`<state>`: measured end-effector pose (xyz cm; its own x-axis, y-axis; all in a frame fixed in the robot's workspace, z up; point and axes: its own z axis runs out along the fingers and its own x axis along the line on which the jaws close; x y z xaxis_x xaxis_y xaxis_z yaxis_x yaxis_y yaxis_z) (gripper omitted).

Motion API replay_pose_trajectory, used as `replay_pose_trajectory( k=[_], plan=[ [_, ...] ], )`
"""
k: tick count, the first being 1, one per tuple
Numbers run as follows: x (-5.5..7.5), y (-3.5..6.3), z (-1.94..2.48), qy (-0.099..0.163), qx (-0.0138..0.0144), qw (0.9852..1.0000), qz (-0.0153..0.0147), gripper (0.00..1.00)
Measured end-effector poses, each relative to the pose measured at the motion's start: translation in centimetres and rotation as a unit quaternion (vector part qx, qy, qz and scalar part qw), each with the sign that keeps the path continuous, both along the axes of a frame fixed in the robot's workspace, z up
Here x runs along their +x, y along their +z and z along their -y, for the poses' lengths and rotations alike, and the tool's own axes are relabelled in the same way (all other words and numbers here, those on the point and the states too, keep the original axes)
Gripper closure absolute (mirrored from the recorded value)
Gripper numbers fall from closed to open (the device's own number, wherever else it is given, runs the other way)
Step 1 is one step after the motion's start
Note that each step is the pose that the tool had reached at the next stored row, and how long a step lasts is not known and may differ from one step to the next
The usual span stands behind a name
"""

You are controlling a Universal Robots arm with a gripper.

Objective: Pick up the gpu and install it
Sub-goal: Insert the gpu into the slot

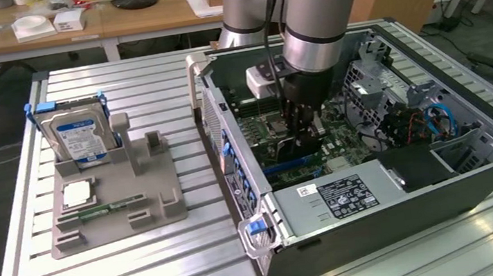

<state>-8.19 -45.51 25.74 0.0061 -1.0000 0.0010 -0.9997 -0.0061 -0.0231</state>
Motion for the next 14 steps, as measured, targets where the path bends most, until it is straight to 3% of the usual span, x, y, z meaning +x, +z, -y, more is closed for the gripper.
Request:
replay_pose_trajectory(
  k=[8, 14],
  plan=[
    [-0.06, -0.17, 0.00, 0.000, 0.0000, 1.0000, 0.0025, 0.74],
    [-0.08, -0.31, 0.00, 0.000, 0.0000, 1.0000, 0.0027, 0.74]
  ],
)
